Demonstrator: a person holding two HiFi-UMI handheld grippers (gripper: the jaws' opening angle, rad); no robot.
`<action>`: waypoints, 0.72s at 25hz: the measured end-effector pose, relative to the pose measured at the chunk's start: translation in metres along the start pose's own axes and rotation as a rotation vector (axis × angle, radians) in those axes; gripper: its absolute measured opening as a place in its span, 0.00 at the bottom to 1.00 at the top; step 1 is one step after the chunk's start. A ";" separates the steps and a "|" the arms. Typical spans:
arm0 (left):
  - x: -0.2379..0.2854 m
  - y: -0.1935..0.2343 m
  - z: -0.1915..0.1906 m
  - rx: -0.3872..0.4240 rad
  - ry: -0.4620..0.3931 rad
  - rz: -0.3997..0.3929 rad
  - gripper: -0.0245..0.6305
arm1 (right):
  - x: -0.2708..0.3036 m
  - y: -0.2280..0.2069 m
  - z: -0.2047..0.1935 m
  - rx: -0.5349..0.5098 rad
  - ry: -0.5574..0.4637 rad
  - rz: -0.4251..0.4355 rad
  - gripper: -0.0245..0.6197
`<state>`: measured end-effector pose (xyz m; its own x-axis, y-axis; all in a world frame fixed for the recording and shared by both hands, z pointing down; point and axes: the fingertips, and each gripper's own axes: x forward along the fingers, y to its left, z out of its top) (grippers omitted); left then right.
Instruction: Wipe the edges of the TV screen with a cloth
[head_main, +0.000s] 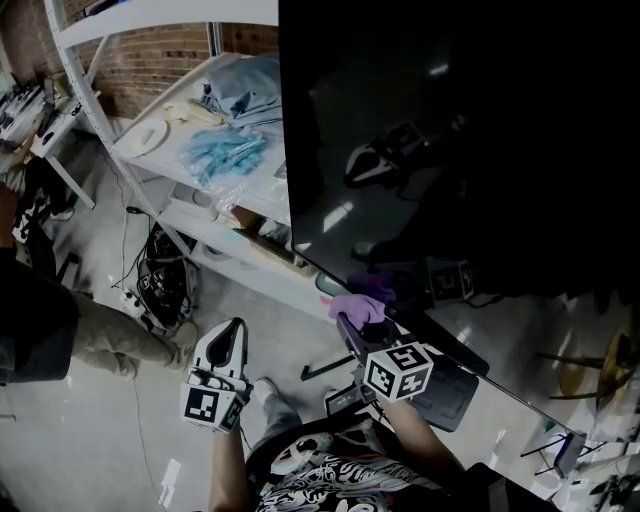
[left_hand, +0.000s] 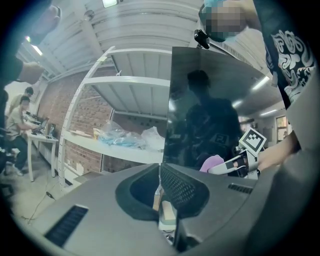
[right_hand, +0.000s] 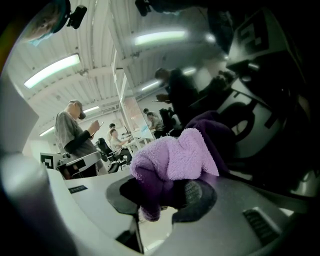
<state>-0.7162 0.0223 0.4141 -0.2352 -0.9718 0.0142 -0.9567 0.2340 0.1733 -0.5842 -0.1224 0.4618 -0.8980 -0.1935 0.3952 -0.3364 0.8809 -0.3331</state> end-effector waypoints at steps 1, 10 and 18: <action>0.001 0.004 0.001 0.000 -0.002 0.000 0.07 | 0.004 0.001 0.001 0.002 0.000 0.000 0.27; 0.005 0.020 0.006 0.002 -0.006 -0.007 0.07 | 0.020 0.011 0.006 0.001 0.002 0.003 0.27; 0.020 0.053 0.010 -0.004 -0.009 -0.025 0.07 | 0.053 0.024 0.015 0.013 0.009 0.001 0.27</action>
<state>-0.7730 0.0153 0.4134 -0.2125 -0.9772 0.0011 -0.9617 0.2093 0.1770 -0.6439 -0.1177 0.4615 -0.8960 -0.1885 0.4021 -0.3387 0.8756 -0.3443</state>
